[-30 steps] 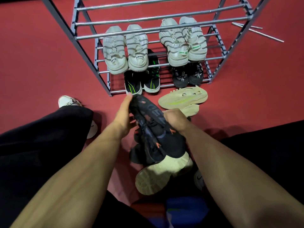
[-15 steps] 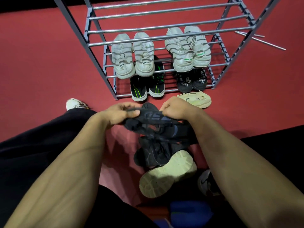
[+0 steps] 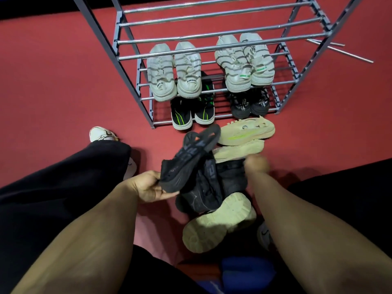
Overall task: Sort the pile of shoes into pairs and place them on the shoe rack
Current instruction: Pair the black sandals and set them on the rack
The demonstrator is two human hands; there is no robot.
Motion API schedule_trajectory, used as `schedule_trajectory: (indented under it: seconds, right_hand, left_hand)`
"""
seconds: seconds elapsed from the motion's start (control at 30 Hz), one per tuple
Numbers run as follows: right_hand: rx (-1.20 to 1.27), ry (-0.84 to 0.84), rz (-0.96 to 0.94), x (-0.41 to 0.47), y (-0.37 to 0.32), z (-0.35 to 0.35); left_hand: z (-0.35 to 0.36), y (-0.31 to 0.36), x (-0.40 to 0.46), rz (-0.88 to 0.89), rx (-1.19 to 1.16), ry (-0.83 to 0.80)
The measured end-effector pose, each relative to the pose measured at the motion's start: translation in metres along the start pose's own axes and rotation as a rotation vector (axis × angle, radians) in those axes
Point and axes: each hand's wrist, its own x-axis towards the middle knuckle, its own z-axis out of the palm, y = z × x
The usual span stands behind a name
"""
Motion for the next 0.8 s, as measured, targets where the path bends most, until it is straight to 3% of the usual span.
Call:
schedule_trajectory:
  seconds: [0.07,0.2,0.3,0.47,0.57,0.7,0.8]
  right_hand:
    - [-0.034,-0.350,0.066,-0.015,0.016,0.019]
    - [-0.250,-0.635,0.052,-0.046,0.031,0.042]
    - [-0.362,-0.670,-0.046,-0.046,0.033,0.043]
    - [-0.014,-0.707,0.185,-0.049,0.027,0.027]
    - [0.132,-0.718,0.218,-0.062,0.011,0.010]
    - [0.159,-0.566,0.107,-0.080,-0.041,-0.022]
    - [-0.010,-0.513,-0.077,-0.089,-0.078,-0.057]
  left_hand:
    - [0.004,0.008,-0.001,0.071,-0.042,-0.029]
    - [0.015,0.012,0.002,0.164,-0.020,-0.070]
    - [0.012,0.006,0.003,0.153,0.011,-0.096]
    - [0.017,0.021,-0.005,0.170,0.057,-0.186]
    - [0.030,0.036,-0.015,0.223,0.038,-0.259]
    - [0.050,0.054,-0.040,0.301,0.041,-0.334]
    - [0.053,0.066,-0.064,0.324,0.083,-0.341]
